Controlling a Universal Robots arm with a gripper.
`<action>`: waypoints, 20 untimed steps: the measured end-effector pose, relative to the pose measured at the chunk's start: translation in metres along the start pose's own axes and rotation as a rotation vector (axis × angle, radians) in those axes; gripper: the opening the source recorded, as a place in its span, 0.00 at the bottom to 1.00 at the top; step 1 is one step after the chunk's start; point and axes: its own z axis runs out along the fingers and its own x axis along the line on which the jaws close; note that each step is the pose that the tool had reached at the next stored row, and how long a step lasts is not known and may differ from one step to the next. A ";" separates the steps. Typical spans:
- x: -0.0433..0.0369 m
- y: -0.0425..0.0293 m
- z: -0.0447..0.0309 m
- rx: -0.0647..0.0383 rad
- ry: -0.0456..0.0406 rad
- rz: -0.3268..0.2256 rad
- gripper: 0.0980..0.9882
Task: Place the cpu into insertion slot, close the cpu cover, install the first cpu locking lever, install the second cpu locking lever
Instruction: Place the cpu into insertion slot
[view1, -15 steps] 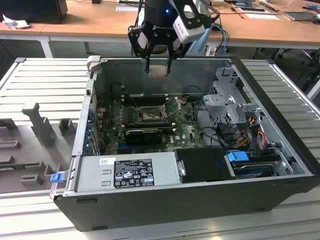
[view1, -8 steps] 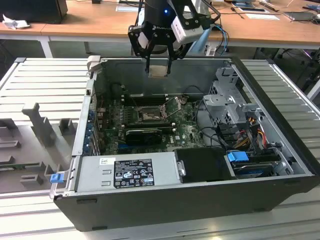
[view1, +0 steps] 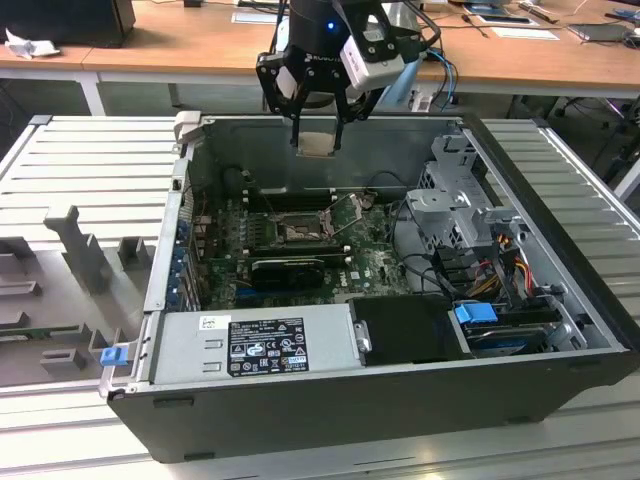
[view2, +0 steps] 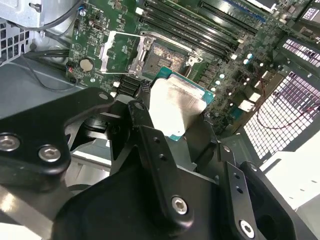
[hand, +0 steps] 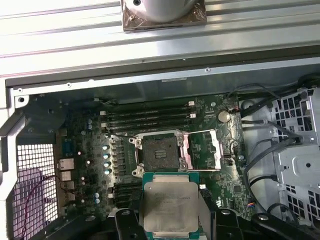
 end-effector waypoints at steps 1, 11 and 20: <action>0.0000 0.0000 0.0001 0.000 -0.0008 0.009 0.48; 0.0000 -0.0001 0.0006 -0.002 -0.0093 0.104 0.48; 0.0000 -0.0001 0.0009 -0.003 -0.0140 0.156 0.48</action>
